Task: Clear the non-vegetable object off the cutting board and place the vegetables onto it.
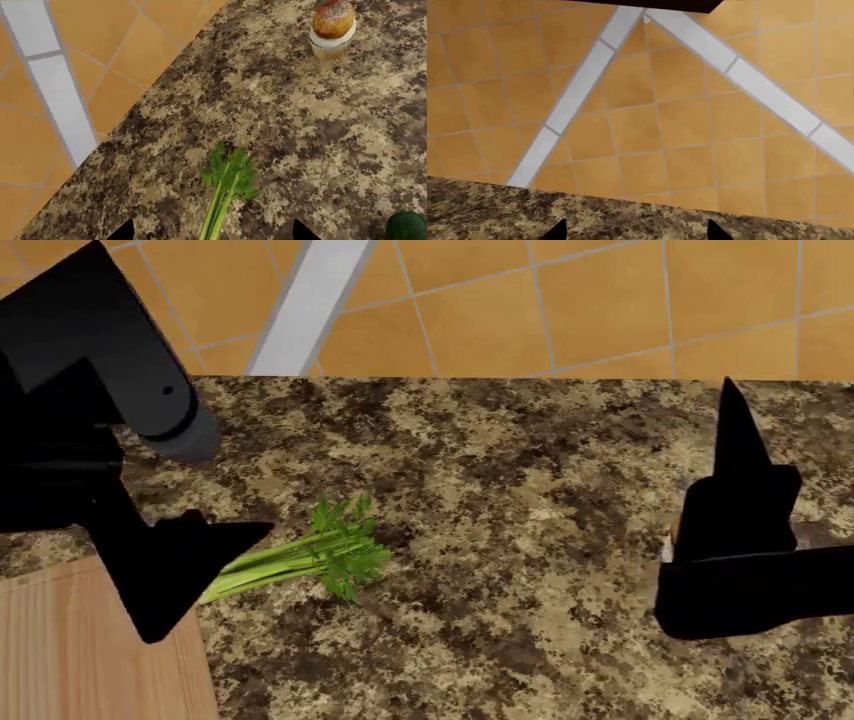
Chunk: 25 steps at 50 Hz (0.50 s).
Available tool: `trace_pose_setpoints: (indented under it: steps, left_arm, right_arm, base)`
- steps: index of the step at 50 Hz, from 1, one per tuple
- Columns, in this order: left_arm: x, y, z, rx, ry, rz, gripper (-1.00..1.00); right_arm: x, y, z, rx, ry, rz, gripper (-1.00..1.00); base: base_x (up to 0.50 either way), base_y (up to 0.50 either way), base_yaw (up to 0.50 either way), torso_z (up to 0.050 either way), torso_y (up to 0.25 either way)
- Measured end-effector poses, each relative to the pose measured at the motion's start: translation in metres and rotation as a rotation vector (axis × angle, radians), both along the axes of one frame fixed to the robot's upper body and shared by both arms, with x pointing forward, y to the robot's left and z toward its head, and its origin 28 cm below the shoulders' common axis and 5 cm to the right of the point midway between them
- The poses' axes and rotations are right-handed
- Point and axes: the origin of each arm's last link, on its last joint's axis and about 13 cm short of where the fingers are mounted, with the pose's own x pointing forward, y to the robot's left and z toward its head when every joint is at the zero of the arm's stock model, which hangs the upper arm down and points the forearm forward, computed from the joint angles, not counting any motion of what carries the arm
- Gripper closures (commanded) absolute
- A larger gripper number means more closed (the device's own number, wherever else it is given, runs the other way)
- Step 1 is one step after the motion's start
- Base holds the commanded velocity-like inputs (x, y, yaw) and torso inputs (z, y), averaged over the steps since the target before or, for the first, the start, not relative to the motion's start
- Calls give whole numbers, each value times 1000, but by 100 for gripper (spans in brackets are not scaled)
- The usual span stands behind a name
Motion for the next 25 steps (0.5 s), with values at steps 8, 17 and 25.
trace_pose_setpoints:
  steps: [8, 17, 25]
  left_arm:
    - [11, -10, -7, 55, 20, -40, -100]
    - [21, -20, -13, 92, 30, -70, -100]
    - [31, -26, -20, 113, 29, -87, -100]
  right_arm:
    - [0, -1, -4, 14, 1, 2, -100]
    - [-1, -2, -6, 29, 1, 6, -100]
    - [-1, -4, -7, 34, 2, 1, -100]
  base:
    - [0, 0, 0, 0, 0]
    - [0, 0, 0, 0, 0]
    - [0, 0, 0, 0, 0]
